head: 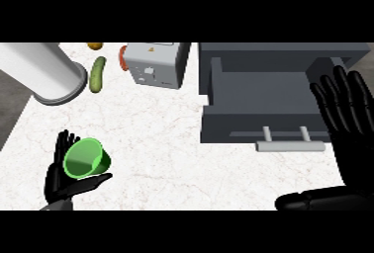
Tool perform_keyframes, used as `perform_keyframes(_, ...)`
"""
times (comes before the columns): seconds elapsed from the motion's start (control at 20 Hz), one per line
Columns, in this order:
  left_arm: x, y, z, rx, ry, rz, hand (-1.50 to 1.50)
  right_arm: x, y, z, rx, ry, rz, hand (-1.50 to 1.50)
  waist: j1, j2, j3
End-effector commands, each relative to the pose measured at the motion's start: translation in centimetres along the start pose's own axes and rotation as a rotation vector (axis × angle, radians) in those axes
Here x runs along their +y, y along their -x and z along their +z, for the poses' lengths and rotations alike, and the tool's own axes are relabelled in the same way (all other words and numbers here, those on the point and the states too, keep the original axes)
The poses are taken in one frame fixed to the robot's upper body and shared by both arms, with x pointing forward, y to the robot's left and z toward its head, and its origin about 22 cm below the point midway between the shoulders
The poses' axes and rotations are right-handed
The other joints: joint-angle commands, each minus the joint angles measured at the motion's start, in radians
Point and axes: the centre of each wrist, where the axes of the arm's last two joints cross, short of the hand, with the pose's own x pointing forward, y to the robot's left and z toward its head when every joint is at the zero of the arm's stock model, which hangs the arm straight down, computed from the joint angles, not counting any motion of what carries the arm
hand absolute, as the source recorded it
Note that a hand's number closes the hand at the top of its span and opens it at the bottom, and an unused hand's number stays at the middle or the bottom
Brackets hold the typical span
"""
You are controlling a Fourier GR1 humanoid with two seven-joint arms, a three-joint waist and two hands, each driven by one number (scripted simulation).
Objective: Pick up the cup, place it into the drawer and close the drawer
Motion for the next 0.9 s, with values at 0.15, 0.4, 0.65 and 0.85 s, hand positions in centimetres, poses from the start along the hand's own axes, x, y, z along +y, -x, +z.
perform_keyframes(0.15,1.9,0.6,0.1,0.000,0.002,0.074,-1.50,-0.4,1.3,0.6,0.015,-0.014,-0.005,-1.50,-0.001,0.000,0.000)
perform_keyframes(0.4,-0.1,1.0,-1.3,-0.010,0.013,0.113,-1.50,-1.2,-2.2,1.0,0.017,-0.011,-0.001,-1.50,-0.005,0.000,0.000)
perform_keyframes(0.65,1.7,1.5,0.5,0.001,0.076,0.229,-1.50,-0.8,-1.5,0.0,0.004,0.000,-0.006,-1.50,-0.004,0.001,-0.001)
perform_keyframes(0.85,0.4,1.7,-0.6,-0.010,0.094,0.259,1.50,-0.6,-0.9,0.8,0.014,0.002,0.003,-1.50,-0.005,0.001,-0.001)
